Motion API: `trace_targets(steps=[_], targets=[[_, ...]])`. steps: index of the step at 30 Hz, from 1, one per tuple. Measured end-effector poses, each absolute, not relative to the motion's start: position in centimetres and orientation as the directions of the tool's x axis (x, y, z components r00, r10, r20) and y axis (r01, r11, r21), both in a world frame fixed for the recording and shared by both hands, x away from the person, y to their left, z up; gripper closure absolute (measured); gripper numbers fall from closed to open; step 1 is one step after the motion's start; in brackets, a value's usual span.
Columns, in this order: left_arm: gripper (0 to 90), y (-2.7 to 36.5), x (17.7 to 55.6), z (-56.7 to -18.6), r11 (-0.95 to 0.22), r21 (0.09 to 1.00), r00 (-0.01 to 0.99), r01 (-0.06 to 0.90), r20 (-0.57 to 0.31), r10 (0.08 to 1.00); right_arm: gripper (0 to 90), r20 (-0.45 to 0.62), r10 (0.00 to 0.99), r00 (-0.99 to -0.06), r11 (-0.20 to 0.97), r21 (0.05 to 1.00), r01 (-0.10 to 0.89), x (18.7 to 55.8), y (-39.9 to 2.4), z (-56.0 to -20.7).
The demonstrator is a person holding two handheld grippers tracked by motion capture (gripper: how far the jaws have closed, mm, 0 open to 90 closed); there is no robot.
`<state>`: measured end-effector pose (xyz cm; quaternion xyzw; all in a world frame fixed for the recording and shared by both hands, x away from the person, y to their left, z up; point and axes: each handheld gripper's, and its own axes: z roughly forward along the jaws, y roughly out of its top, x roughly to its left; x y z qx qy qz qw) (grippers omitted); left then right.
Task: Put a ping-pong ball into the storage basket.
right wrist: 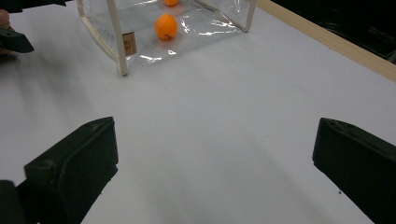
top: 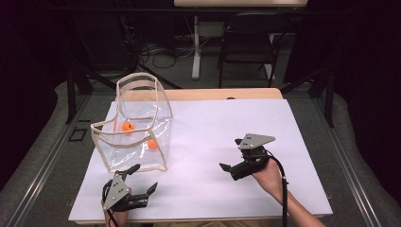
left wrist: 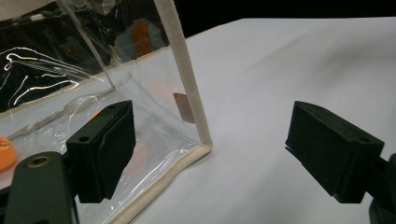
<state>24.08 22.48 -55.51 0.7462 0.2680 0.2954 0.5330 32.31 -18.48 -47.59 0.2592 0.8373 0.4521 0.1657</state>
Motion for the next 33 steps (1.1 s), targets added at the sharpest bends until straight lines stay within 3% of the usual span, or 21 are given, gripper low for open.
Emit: trace_targets(steps=[33], targets=[[15.7,22.5,24.1,-55.6,-0.293,0.952,0.682,0.092,0.154,0.715,0.0,-0.06,0.679,-0.732,0.427,0.843,0.327,29.1,-23.1,-52.7]])
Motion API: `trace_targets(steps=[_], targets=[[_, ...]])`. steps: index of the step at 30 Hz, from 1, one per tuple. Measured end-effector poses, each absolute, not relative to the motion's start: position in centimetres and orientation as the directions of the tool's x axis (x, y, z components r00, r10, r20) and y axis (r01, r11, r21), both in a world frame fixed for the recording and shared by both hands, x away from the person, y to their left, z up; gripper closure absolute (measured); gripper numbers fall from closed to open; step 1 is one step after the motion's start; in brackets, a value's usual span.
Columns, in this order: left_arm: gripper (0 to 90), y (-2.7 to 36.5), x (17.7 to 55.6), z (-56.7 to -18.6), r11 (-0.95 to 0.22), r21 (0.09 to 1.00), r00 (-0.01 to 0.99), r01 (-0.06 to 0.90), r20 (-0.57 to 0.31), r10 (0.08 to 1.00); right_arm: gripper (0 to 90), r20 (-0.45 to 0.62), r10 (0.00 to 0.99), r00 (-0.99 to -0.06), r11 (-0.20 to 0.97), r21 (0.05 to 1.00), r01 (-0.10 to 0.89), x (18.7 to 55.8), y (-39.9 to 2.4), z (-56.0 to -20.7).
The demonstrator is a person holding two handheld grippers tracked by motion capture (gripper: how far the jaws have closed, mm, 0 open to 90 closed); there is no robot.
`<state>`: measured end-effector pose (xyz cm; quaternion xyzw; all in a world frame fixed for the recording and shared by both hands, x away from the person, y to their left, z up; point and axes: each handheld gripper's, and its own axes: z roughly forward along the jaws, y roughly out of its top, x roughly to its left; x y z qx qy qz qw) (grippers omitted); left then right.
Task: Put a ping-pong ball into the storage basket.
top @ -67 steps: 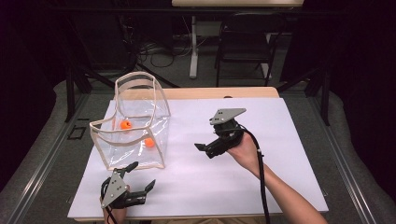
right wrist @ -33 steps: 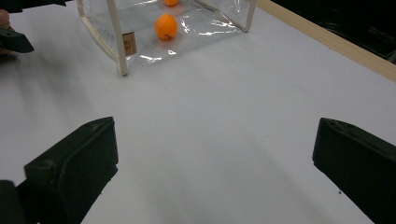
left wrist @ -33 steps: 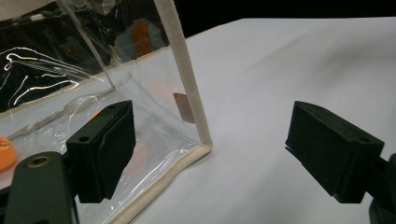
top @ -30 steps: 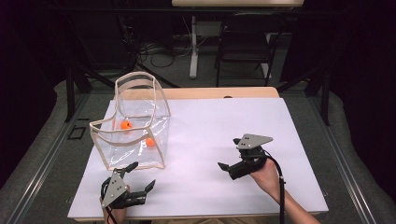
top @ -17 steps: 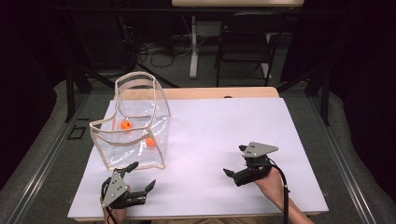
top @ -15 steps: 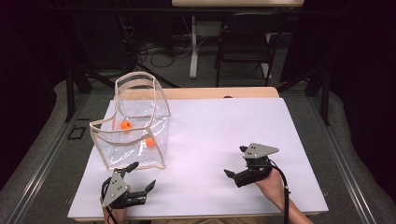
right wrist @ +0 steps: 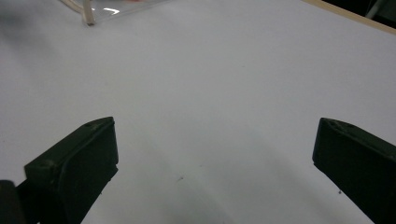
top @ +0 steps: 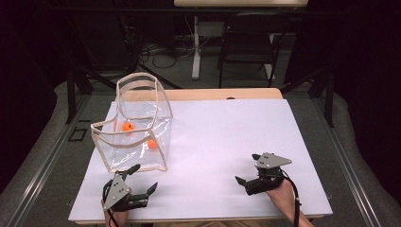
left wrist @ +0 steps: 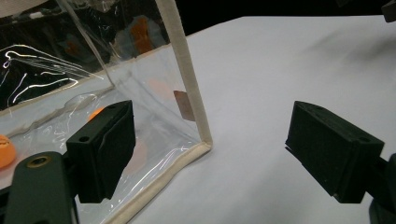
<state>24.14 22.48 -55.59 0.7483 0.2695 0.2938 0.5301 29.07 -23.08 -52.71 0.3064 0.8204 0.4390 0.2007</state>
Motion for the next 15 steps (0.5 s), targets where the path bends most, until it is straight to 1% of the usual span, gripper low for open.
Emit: trace_targets(steps=[9,15], targets=[[15.7,22.41,24.09,-55.57,-0.297,0.951,0.684,0.09,0.158,0.712,0.0,-0.062,0.703,-0.708,0.405,0.854,0.327,28.25,-24.09,-52.8],[15.7,22.28,24.11,-55.57,-0.3,0.95,0.687,0.089,0.159,0.709,0.0,-0.064,0.701,-0.71,0.414,0.848,0.332,28.11,-24.04,-53.07]])
